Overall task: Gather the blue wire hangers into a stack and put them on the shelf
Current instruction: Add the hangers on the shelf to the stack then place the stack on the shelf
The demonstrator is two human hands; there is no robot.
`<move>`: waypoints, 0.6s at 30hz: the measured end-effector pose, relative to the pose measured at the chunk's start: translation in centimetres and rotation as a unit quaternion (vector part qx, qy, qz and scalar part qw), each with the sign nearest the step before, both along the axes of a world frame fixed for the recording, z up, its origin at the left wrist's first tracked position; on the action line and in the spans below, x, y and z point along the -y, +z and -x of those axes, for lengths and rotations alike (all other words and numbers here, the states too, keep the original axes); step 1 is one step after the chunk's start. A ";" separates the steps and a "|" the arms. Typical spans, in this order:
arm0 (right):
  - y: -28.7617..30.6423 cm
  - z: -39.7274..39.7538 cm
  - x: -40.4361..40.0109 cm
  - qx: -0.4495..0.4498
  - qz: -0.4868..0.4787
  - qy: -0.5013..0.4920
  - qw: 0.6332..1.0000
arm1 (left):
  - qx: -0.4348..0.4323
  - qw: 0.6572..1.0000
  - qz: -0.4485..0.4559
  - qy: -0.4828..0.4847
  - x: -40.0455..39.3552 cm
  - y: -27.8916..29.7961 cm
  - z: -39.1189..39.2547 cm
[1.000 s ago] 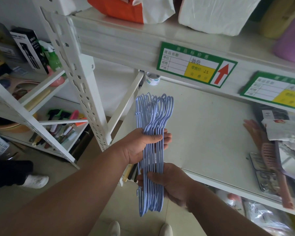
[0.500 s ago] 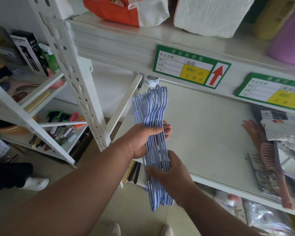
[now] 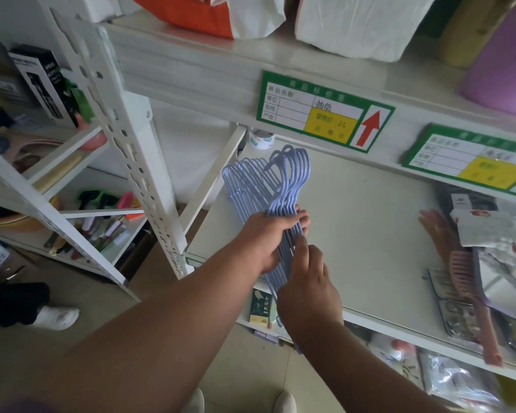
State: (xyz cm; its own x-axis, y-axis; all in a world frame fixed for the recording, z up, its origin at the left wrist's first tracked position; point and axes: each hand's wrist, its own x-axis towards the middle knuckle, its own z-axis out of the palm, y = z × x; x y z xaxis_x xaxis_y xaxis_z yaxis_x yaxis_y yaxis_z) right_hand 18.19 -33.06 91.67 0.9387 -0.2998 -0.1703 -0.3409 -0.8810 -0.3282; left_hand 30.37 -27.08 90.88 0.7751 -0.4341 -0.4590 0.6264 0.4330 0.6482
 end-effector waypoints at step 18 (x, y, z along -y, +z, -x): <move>0.4 -4.9 6.4 -0.124 0.059 -0.146 0.980 | 0.019 0.964 -0.248 -0.090 7.9 2.6 0.0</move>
State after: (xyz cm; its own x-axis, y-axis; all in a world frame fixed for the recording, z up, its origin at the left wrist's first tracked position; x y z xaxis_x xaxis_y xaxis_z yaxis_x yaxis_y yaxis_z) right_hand 23.12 -39.49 92.12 0.7436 -0.5807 -0.3315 -0.6408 -0.7605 -0.1054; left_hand 30.41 -35.01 93.46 0.7284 -0.2976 -0.6171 0.6336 -0.0499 0.7720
